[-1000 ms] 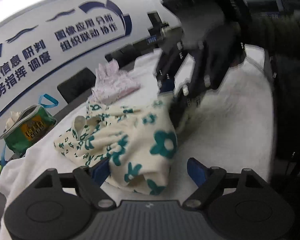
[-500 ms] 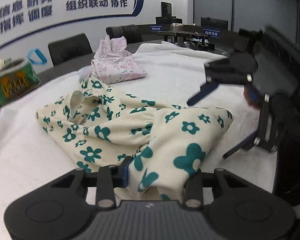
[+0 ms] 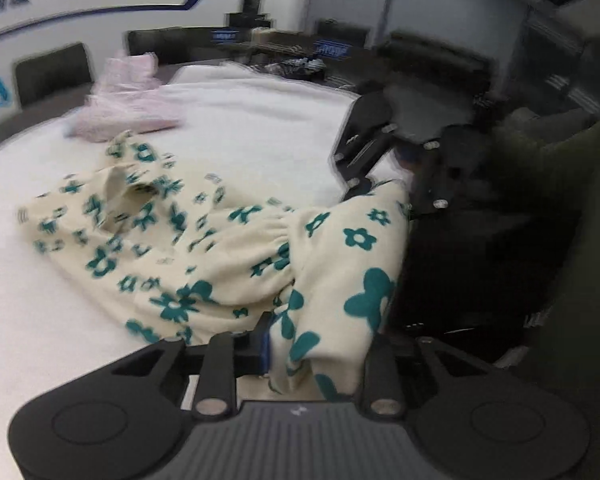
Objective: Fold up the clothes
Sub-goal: 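Fold the held side over the shirt with the left gripper and release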
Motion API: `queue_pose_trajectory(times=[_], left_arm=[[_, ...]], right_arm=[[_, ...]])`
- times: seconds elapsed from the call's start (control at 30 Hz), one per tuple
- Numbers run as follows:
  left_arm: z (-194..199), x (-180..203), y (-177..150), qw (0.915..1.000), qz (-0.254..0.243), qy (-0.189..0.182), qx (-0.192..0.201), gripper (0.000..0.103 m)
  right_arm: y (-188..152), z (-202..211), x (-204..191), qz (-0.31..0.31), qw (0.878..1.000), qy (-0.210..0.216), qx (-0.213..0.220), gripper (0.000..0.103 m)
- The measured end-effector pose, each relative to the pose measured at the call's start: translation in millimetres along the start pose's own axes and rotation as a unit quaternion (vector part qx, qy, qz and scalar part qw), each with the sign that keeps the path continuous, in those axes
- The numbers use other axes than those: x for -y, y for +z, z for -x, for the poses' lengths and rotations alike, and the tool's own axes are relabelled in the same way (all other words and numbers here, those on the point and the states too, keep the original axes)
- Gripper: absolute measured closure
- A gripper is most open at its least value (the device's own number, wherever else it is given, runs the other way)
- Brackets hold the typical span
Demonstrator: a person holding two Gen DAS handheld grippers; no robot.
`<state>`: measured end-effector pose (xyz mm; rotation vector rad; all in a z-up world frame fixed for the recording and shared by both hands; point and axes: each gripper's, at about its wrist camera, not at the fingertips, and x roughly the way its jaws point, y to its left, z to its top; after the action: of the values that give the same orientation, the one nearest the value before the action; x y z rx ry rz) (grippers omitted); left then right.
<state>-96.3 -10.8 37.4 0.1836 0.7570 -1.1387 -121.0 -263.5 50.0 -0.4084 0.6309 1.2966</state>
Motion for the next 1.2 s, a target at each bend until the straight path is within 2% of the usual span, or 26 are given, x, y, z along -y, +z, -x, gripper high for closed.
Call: queue_pose_trajectory(times=[0.07, 0.1, 0.17, 0.27, 0.37, 0.43, 0.47, 0.5, 0.57, 0.63, 0.77, 0.83, 0.9, 0.93, 1.0, 1.03, 1.07, 1.13, 1.2], left_arm=[[7.0, -20.4, -0.1, 0.9977, 0.052, -0.025, 0.034, 0.073], [10.5, -30.6, -0.2, 0.9949, 0.078, -0.037, 0.051, 0.071], [13.7, -50.3, 1.0, 0.9865, 0.132, -0.039, 0.088, 0.065], [14.6, -78.7, 3.7, 0.9664, 0.215, -0.026, 0.139, 0.063], [2.7, -98.6, 4.1, 0.9453, 0.290, 0.018, 0.149, 0.061], [-6.8, -104.1, 0.6, 0.9388, 0.308, 0.057, 0.144, 0.059], [-8.8, -105.6, -3.2, 0.9349, 0.316, 0.068, 0.147, 0.055], [-8.3, -106.9, -6.7, 0.9302, 0.325, 0.073, 0.155, 0.055], [-3.1, -105.5, -12.3, 0.9220, 0.335, 0.083, 0.174, 0.054], [7.9, -93.2, -14.2, 0.9174, 0.330, 0.119, 0.189, 0.047], [31.0, -53.9, -12.4, 0.9179, 0.279, 0.171, 0.224, 0.032], [33.6, -30.2, -8.7, 0.9126, 0.248, 0.213, 0.246, 0.031], [26.3, -5.7, 0.1, 0.9021, 0.199, 0.281, 0.260, 0.032], [17.6, 4.4, 4.4, 0.9037, 0.163, 0.299, 0.259, 0.032], [-5.2, 23.1, 10.7, 0.9135, 0.081, 0.317, 0.243, 0.033], [-16.5, 32.4, 13.9, 0.9158, 0.039, 0.324, 0.234, 0.034], [-27.1, 37.6, 15.6, 0.9161, 0.007, 0.337, 0.218, 0.043], [-47.0, 39.9, 16.1, 0.9121, -0.039, 0.370, 0.172, 0.058], [-50.0, 33.6, 15.1, 0.9134, -0.029, 0.372, 0.163, 0.060]], right_arm=[[-3.1, 9.5, 11.4, -0.052, 0.997, 0.042, 0.032, 0.083], [-5.2, 13.9, 19.4, -0.079, 0.994, 0.048, 0.052, 0.083], [-12.7, 20.4, 39.9, -0.146, 0.983, 0.037, 0.103, 0.078], [-23.5, 26.3, 67.2, -0.235, 0.957, 0.009, 0.169, 0.077], [-25.4, 18.2, 83.5, -0.290, 0.938, -0.050, 0.184, 0.076], [-29.2, 7.6, 92.6, -0.336, 0.921, -0.075, 0.180, 0.070], [-31.3, 2.3, 97.0, -0.359, 0.912, -0.086, 0.178, 0.070], [-33.4, -3.0, 101.3, -0.381, 0.902, -0.098, 0.176, 0.070], [-34.5, -9.3, 102.5, -0.403, 0.891, -0.106, 0.181, 0.080], [-34.3, -11.5, 99.1, -0.411, 0.885, -0.118, 0.186, 0.080], [-29.3, -6.7, 86.4, -0.385, 0.889, -0.167, 0.184, 0.080], [-22.3, -11.9, 82.2, -0.366, 0.894, -0.196, 0.169, 0.078], [-15.2, -18.9, 79.7, -0.352, 0.895, -0.227, 0.153, 0.077], [-11.6, -22.3, 78.5, -0.344, 0.896, -0.242, 0.144, 0.075], [-4.5, -25.7, 74.0, -0.326, 0.895, -0.275, 0.133, 0.070], [-1.0, -24.6, 70.2, -0.313, 0.893, -0.294, 0.132, 0.060], [2.6, -23.5, 66.4, -0.300, 0.892, -0.313, 0.130, 0.051], [10.8, -17.7, 54.9, -0.264, 0.885, -0.361, 0.134, 0.050], [18.9, -6.3, 38.4, -0.219, 0.875, -0.406, 0.148, 0.052]])
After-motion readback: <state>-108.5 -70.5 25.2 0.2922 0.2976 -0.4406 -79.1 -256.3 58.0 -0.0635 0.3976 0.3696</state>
